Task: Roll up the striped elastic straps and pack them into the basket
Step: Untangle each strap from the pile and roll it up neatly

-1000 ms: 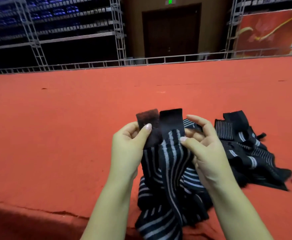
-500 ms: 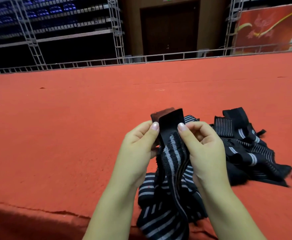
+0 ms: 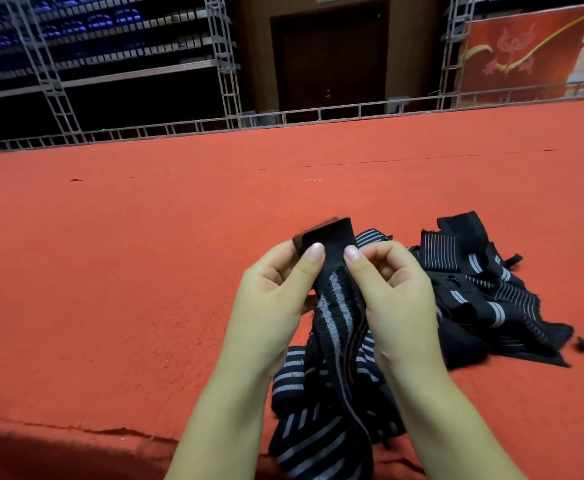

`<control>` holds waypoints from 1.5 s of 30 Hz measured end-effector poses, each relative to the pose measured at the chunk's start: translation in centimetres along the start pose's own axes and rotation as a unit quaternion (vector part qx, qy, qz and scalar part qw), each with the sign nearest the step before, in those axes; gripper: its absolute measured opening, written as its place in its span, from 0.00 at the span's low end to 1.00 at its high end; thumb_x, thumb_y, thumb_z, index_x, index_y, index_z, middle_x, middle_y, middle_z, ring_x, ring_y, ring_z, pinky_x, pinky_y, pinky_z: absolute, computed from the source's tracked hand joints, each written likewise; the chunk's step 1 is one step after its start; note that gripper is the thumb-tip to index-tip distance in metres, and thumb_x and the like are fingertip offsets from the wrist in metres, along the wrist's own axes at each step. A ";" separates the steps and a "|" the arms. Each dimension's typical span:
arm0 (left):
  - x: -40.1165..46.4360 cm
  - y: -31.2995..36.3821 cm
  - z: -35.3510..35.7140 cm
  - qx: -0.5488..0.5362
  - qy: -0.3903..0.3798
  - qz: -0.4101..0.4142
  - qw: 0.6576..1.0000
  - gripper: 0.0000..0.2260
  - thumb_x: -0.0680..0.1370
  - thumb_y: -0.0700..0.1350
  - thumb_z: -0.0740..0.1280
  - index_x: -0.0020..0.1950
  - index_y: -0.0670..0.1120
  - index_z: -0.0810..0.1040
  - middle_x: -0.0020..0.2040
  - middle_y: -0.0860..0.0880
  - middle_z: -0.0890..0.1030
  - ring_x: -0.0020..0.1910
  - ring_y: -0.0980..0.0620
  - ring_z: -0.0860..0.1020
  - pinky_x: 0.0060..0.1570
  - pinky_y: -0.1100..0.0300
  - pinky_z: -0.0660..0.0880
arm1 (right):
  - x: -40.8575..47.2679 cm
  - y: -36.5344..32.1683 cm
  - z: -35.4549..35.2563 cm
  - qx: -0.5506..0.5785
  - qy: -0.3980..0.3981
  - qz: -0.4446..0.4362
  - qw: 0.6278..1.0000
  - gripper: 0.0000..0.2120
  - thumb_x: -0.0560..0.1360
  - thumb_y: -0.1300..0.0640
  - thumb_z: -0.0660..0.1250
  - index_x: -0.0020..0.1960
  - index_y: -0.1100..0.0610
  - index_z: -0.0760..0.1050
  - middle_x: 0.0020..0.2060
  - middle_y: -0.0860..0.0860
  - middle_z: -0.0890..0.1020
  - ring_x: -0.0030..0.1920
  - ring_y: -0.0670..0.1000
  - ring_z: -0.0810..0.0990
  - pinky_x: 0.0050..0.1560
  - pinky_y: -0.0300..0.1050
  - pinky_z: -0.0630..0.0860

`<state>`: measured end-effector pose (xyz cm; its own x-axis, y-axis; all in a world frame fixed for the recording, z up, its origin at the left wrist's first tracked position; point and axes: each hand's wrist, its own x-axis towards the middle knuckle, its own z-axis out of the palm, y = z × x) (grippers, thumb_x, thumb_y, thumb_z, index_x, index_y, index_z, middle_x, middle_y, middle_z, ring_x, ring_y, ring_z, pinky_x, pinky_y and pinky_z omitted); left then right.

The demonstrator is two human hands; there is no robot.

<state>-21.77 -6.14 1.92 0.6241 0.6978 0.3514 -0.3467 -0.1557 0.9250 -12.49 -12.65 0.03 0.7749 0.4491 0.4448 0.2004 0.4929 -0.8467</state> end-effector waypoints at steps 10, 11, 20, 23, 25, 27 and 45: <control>0.1 0.2 -0.3 0.045 -0.026 0.002 0.999 0.13 0.83 0.43 0.59 0.46 0.49 0.82 0.37 0.53 0.81 0.36 0.57 0.78 0.35 0.65 0.74 | -0.1 -0.2 -0.1 -0.045 -0.025 -0.044 0.998 0.08 0.75 0.61 0.70 0.38 0.57 0.75 0.30 0.44 0.75 0.33 0.42 0.72 0.37 0.35 0.70; 0.1 0.3 -0.2 0.053 -0.027 0.004 0.998 0.13 0.83 0.44 0.58 0.47 0.49 0.82 0.38 0.53 0.82 0.37 0.57 0.79 0.36 0.65 0.75 | -0.1 -0.2 -0.1 -0.048 -0.029 -0.047 0.997 0.08 0.75 0.61 0.70 0.38 0.57 0.75 0.30 0.44 0.75 0.33 0.42 0.72 0.37 0.33 0.70; 0.7 -0.1 0.1 0.024 0.050 0.036 0.998 0.10 0.82 0.43 0.61 0.48 0.42 0.81 0.39 0.49 0.83 0.38 0.53 0.80 0.37 0.62 0.76 | 0.1 -0.1 -0.2 -0.099 -0.070 -0.064 0.991 0.06 0.75 0.57 0.70 0.40 0.53 0.76 0.35 0.45 0.79 0.37 0.42 0.77 0.41 0.34 0.72; 1.8 1.0 -0.2 0.030 0.069 0.061 0.995 0.11 0.82 0.42 0.62 0.46 0.40 0.80 0.38 0.43 0.82 0.37 0.48 0.78 0.37 0.57 0.75 | 0.9 -0.1 -0.7 -0.122 -0.086 -0.037 0.988 0.09 0.72 0.45 0.68 0.48 0.47 0.74 0.43 0.45 0.82 0.46 0.42 0.80 0.50 0.37 0.73; 3.1 2.0 -0.5 0.046 0.078 0.091 0.992 0.11 0.82 0.43 0.62 0.44 0.41 0.81 0.38 0.39 0.82 0.36 0.47 0.77 0.38 0.53 0.74 | 1.5 -0.1 -1.1 -0.096 -0.174 0.006 0.980 0.18 0.72 0.41 0.68 0.59 0.42 0.68 0.47 0.46 0.84 0.49 0.45 0.82 0.52 0.44 0.75; 4.7 3.2 -0.8 0.053 0.088 0.106 0.989 0.11 0.82 0.43 0.62 0.45 0.40 0.80 0.37 0.38 0.80 0.35 0.47 0.76 0.37 0.54 0.73 | 1.7 -0.3 -1.0 -0.082 -0.252 0.010 0.964 0.28 0.74 0.50 0.70 0.66 0.35 0.59 0.49 0.48 0.84 0.51 0.49 0.83 0.54 0.48 0.78; 4.4 2.0 -2.7 0.014 0.000 0.090 0.996 0.35 0.77 0.33 0.66 0.73 0.65 0.59 0.40 0.44 0.85 0.38 0.48 0.84 0.39 0.56 0.81 | 8.4 -3.1 3.6 0.127 -0.122 0.067 0.982 0.08 0.80 0.65 0.61 0.50 0.53 0.66 0.42 0.58 0.77 0.37 0.51 0.78 0.35 0.42 0.77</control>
<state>-21.57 -1.51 4.94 0.5533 0.6570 0.5122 -0.4337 -0.2977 0.8504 -8.75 -7.75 7.41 0.6109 0.6731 0.4168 -0.0744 0.5729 -0.8162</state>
